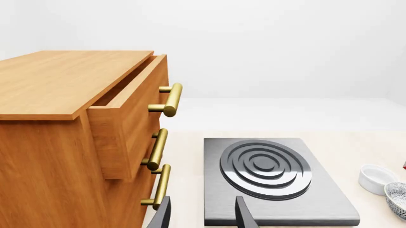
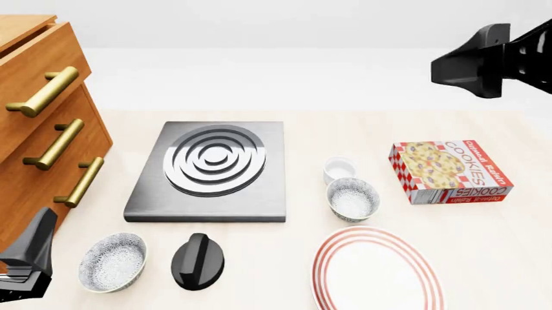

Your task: Pick the akita bowl between the plate and the ramekin and place it on the plate.

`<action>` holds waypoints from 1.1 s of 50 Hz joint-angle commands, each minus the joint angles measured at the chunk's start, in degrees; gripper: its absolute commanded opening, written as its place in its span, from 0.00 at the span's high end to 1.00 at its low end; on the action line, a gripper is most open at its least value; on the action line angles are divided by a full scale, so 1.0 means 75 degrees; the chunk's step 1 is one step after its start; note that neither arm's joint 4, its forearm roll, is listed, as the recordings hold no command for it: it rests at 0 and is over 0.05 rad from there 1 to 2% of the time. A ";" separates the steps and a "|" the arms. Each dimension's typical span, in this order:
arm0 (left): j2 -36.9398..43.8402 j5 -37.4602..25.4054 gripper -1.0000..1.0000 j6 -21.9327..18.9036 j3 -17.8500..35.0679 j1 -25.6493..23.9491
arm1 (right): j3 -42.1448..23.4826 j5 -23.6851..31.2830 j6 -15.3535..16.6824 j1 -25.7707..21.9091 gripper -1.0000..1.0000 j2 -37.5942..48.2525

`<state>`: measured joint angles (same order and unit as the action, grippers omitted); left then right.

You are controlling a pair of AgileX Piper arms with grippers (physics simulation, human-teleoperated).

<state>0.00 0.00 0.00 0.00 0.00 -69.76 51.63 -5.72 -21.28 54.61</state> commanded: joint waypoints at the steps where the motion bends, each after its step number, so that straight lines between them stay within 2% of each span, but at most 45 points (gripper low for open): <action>1: 0.0000 0.0000 0.00 0.0000 0.0000 0.0000 | 0.0375 -0.0166 -0.0371 0.0272 0.00 0.0902; 4: 0.0000 0.0000 0.00 0.0000 0.0000 0.0000 | 0.0500 -0.0419 -0.0415 0.0319 0.00 0.1122; 6: 0.0000 0.0000 0.00 0.0000 0.0000 0.0000 | 0.0692 -0.0600 -0.0739 0.0127 0.00 0.1388; 9: 0.0000 0.0000 0.00 0.0000 0.0000 0.0000 | 0.0959 -0.0983 -0.0699 0.0285 0.00 0.1691; 11: 0.0000 0.0000 0.00 0.0000 0.0000 0.0000 | 0.1081 -0.1222 -0.0793 0.0179 0.00 0.1909; 13: 0.0000 0.0000 0.00 0.0000 0.0000 0.0000 | 0.1160 -0.1428 -0.0957 0.0042 0.00 0.2159; 14: 0.0000 0.0000 0.00 0.0000 0.0000 0.0000 | 0.1253 -0.1521 -0.1320 -0.0228 0.00 0.2422; 16: 0.0000 0.0000 0.00 0.0000 0.0000 0.0000 | 0.1275 -0.1611 -0.0967 0.0100 0.00 0.2432; 17: 0.0000 0.0000 0.00 0.0000 0.0000 0.0000 | 0.1279 -0.1661 -0.0962 0.0136 0.00 0.2474; 23: 0.0000 0.0000 0.00 0.0000 0.0000 0.0000 | 0.1499 -0.2137 -0.1121 0.0168 0.00 0.2954; 24: 0.0000 0.0000 0.00 0.0000 0.0000 0.0000 | 0.1708 -0.2448 -0.1329 0.0164 0.00 0.3203; 27: 0.0000 0.0000 0.00 0.0000 0.0000 0.0000 | 0.1844 -0.2626 -0.1352 0.0272 0.00 0.3346; 28: 0.0000 0.0000 0.00 0.0000 0.0000 0.0000 | 0.2551 -0.3933 -0.1532 0.0505 0.00 0.4328; 55: 0.0000 0.0000 0.00 0.0000 0.0000 0.0000 | 0.3066 -0.4430 -0.1444 0.0654 0.00 0.4575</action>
<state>0.00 0.00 0.00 0.00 0.00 -48.42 20.28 -16.60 -16.71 87.76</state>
